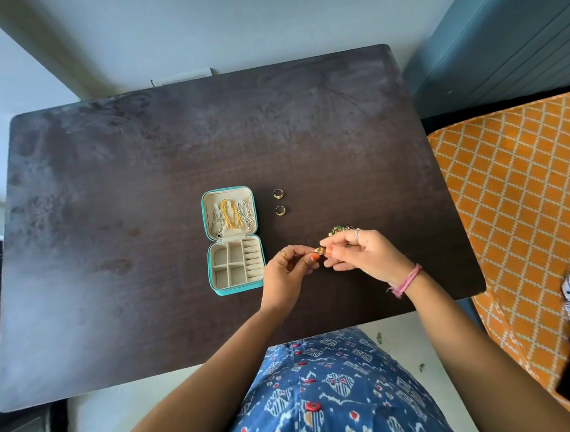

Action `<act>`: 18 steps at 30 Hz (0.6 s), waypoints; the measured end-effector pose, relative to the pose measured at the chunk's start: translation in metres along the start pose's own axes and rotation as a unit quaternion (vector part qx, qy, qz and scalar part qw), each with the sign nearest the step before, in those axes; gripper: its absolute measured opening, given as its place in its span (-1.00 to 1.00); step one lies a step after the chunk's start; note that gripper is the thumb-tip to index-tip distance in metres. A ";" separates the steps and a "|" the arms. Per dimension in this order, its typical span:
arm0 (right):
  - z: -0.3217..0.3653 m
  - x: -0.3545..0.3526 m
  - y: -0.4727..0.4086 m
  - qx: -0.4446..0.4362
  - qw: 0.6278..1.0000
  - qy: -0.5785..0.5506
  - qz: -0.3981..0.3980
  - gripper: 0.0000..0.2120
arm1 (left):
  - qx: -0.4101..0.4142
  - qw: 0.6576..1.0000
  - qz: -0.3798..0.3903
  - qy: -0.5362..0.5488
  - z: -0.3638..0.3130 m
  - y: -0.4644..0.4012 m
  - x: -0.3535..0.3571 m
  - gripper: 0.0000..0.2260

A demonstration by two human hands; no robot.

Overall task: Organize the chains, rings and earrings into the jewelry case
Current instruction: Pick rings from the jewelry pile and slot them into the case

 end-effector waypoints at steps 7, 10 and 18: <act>0.011 0.012 -0.012 -0.011 0.986 0.163 0.019 -0.93 | 0.004 1.000 -0.030 0.002 0.002 0.002 -0.010 -0.87; 0.015 0.017 -0.021 -0.018 0.978 0.205 0.037 -0.91 | -0.026 0.999 -0.020 0.014 0.008 0.004 -0.010 -0.83; 0.027 0.032 -0.074 -0.119 0.885 0.450 -0.018 -0.81 | -0.028 0.948 0.149 -0.281 0.039 0.023 0.013 -0.82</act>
Point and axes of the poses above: each hand's wrist, its own y-axis away from the middle knuckle, its own x-axis out of the palm, z = x × y, the point moved 7 cm from there along -y, towards the middle knuckle, and after that the axes turned 7 degrees about -y, right-handed, at the moved point
